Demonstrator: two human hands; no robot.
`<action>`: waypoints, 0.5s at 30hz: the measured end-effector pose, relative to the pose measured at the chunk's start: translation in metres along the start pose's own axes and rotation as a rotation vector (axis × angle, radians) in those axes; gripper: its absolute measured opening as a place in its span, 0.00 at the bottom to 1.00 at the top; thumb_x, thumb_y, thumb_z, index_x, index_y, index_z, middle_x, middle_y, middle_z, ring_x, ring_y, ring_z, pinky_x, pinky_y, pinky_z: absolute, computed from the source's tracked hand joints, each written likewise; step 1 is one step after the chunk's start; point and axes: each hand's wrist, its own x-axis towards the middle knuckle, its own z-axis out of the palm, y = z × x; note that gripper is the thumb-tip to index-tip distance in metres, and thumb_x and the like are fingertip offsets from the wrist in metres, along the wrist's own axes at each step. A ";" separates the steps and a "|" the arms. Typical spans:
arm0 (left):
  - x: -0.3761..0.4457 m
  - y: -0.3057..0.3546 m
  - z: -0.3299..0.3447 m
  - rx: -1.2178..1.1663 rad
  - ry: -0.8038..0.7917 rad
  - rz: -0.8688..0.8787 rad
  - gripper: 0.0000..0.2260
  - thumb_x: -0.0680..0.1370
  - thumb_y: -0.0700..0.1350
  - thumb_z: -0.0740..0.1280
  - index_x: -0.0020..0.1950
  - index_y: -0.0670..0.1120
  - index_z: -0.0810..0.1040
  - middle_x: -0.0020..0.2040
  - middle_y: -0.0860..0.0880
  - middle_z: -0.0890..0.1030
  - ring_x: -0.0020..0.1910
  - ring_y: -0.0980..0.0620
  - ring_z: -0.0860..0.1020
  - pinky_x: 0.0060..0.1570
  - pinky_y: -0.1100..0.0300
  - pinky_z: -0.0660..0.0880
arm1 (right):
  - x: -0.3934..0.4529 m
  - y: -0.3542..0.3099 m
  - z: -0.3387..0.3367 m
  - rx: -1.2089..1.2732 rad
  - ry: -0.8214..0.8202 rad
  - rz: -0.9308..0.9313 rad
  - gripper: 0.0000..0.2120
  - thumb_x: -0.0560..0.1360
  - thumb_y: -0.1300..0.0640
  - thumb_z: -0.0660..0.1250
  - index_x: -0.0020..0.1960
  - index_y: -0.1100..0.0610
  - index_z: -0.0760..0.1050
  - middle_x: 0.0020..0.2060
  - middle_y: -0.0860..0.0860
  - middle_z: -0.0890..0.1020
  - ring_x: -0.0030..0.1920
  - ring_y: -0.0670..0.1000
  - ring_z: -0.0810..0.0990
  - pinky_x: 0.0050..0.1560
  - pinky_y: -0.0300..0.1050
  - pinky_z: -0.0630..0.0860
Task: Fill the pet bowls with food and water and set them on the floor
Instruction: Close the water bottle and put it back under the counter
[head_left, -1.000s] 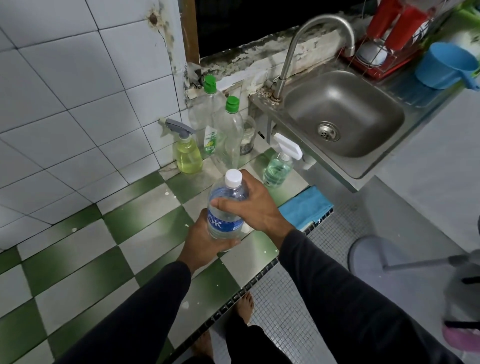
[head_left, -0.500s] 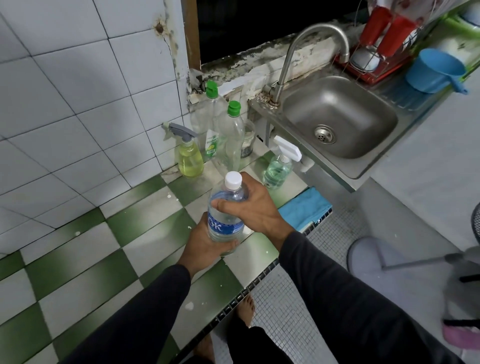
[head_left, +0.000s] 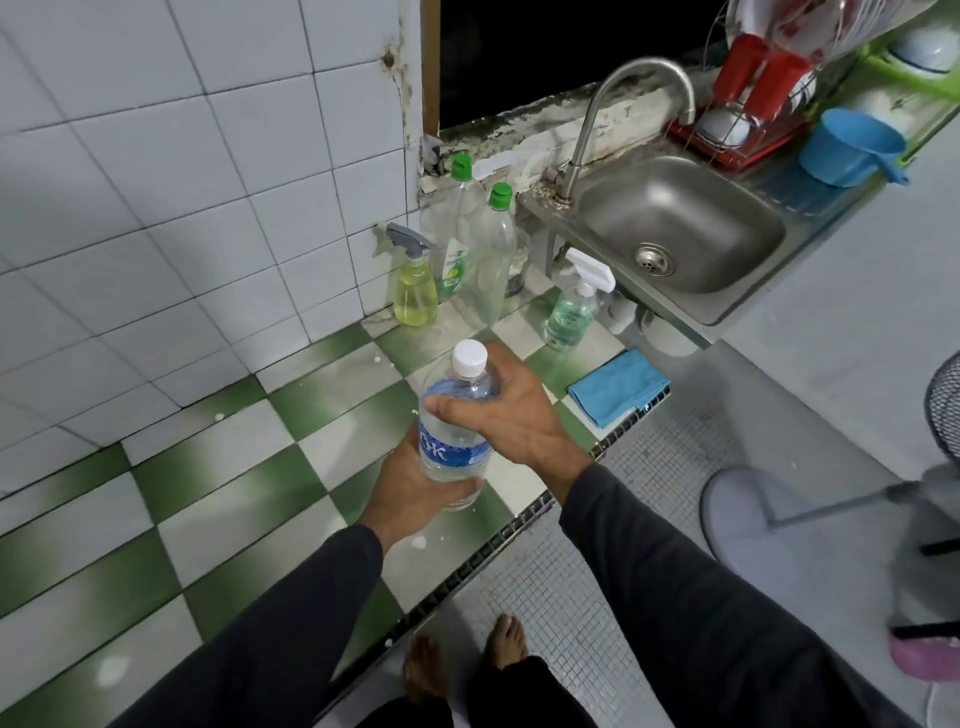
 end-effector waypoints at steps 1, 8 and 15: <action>-0.007 -0.001 -0.001 -0.004 0.002 -0.004 0.38 0.64 0.52 0.85 0.70 0.62 0.73 0.62 0.57 0.83 0.61 0.56 0.82 0.58 0.58 0.80 | -0.007 -0.001 0.004 0.006 0.000 -0.002 0.23 0.62 0.45 0.82 0.52 0.44 0.77 0.47 0.44 0.85 0.47 0.44 0.85 0.49 0.42 0.82; -0.062 -0.006 0.000 0.030 0.061 0.009 0.37 0.63 0.54 0.86 0.69 0.55 0.75 0.60 0.56 0.85 0.58 0.55 0.84 0.57 0.54 0.82 | -0.054 -0.007 0.018 -0.014 -0.058 -0.029 0.24 0.61 0.44 0.81 0.52 0.48 0.77 0.47 0.46 0.85 0.48 0.47 0.85 0.52 0.51 0.84; -0.147 -0.006 0.019 0.008 0.188 0.023 0.38 0.61 0.62 0.84 0.68 0.60 0.75 0.60 0.62 0.84 0.57 0.60 0.83 0.53 0.66 0.80 | -0.118 -0.008 0.028 -0.039 -0.157 -0.058 0.22 0.64 0.48 0.82 0.53 0.52 0.77 0.47 0.50 0.85 0.49 0.50 0.85 0.53 0.53 0.83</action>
